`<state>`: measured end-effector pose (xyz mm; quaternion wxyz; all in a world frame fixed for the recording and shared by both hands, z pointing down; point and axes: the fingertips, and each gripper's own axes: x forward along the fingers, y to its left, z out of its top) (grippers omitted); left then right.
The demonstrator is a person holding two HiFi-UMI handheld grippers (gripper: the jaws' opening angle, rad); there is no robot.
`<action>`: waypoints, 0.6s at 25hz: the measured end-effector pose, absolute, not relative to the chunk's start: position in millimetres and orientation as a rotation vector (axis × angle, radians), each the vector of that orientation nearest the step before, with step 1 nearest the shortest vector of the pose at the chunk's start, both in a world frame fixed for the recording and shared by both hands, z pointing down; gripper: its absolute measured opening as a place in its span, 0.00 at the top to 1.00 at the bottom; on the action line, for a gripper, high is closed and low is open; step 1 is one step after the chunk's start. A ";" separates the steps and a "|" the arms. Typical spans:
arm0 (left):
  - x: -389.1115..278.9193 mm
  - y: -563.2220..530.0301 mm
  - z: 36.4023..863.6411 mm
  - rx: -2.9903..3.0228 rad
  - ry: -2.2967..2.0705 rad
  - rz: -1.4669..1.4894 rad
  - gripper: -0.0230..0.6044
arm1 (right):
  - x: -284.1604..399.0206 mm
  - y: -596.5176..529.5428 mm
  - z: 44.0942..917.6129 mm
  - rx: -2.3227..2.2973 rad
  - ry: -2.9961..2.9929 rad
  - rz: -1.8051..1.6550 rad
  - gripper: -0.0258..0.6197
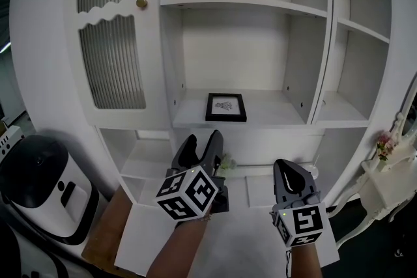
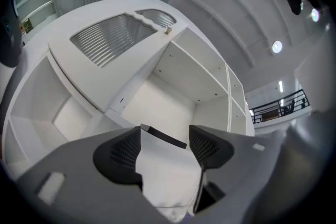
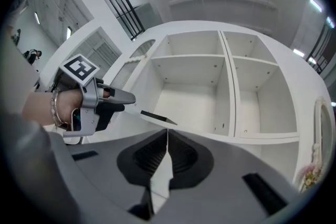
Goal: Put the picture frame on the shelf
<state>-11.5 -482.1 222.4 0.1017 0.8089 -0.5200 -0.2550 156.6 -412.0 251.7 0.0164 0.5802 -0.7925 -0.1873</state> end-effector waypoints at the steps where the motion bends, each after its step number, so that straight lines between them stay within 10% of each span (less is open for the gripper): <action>1: -13.0 -479.1 222.5 2.418 -1.566 -0.736 0.50 | 156.3 -411.1 251.2 1.807 -2.465 -0.583 0.94; 15: -23.6 -437.4 240.6 2.823 -1.790 -0.419 0.69 | 162.0 -395.7 242.1 1.827 -2.436 -0.634 0.94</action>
